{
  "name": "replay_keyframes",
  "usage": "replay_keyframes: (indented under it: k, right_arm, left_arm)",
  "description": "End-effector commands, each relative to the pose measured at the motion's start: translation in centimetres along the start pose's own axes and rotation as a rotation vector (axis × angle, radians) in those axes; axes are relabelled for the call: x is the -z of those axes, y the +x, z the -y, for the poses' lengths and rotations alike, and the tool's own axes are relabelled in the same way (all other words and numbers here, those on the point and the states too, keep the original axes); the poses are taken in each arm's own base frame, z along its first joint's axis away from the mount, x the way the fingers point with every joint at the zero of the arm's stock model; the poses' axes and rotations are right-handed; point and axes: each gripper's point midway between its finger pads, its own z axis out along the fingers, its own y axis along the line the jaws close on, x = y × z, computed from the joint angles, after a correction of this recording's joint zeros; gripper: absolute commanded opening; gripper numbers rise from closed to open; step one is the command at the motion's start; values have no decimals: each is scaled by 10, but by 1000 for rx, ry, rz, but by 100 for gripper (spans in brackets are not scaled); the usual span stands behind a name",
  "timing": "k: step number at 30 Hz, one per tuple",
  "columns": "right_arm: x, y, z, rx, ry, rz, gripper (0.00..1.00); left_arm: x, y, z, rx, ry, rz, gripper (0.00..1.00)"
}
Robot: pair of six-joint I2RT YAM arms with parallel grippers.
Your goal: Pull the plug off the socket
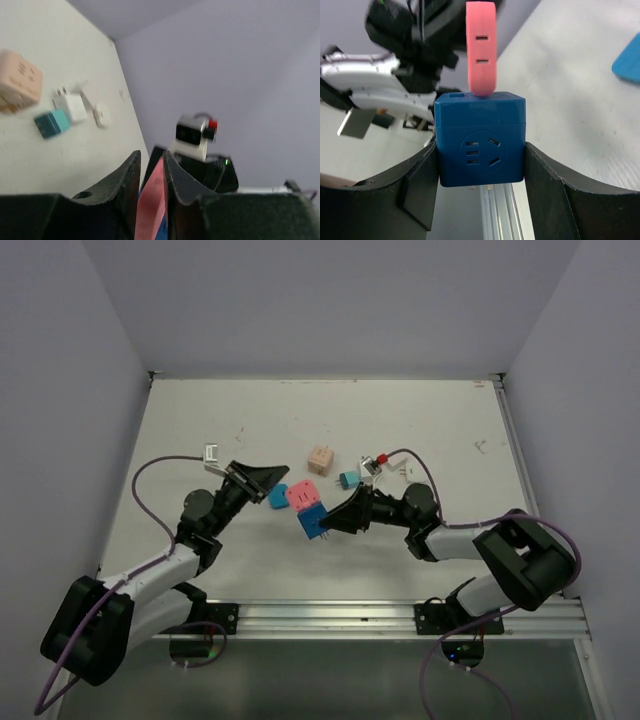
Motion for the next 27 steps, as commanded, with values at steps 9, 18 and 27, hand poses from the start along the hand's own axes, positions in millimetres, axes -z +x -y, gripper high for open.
replay_keyframes:
  k: [9,18,27]
  right_arm:
    - [18,41,3,-61,-3,-159,0]
    - [14,22,-8,112,32,-293,0]
    - [27,7,-23,225,49,-510,0]
  left_arm:
    - [-15,-103,90,-105,265,344,0]
    - [-5,-74,59,-420,11,-11,55]
    - [11,-27,54,-631,76,-416,91]
